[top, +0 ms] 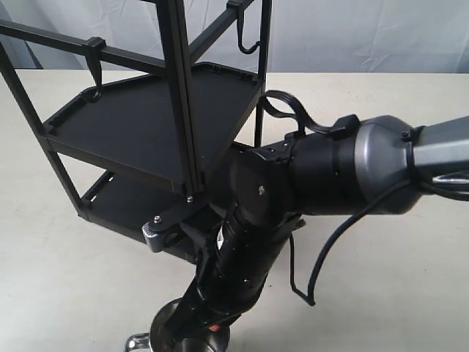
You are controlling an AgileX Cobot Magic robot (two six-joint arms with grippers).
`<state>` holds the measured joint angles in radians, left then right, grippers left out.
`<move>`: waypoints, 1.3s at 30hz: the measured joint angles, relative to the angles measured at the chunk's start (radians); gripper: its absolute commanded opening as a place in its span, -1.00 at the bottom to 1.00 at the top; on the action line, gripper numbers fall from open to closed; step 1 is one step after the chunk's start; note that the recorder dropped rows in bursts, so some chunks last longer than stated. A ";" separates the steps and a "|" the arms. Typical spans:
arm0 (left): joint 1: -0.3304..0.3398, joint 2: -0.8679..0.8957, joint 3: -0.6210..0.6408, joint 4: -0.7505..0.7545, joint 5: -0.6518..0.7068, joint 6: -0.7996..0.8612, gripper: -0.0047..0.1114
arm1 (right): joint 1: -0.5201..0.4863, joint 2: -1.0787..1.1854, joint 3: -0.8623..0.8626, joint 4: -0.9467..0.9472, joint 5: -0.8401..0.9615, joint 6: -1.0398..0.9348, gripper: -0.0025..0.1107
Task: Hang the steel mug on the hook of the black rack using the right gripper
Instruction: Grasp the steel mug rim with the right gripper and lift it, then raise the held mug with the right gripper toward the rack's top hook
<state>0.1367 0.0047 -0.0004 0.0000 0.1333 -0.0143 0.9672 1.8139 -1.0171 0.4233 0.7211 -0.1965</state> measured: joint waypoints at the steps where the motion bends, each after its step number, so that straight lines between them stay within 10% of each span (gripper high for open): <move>1: 0.000 0.000 0.000 0.000 0.000 0.000 -0.89 | 0.000 0.004 0.000 0.002 0.004 0.000 -0.97; 23: 0.000 0.000 0.000 0.000 0.000 0.000 -0.89 | -0.113 -0.380 0.263 -0.423 -0.161 0.434 -0.97; 28: 0.000 0.000 0.000 0.000 0.000 0.000 -0.89 | -0.280 -0.582 0.400 -0.447 -0.316 0.503 -0.97; 39: 0.000 0.000 0.000 0.000 0.000 0.000 -0.89 | -0.315 -0.779 0.562 -0.596 -0.754 0.503 -0.97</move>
<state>0.1367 0.0047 -0.0004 0.0000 0.1333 -0.0143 0.6518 1.0344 -0.4554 -0.1731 -0.0330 0.3062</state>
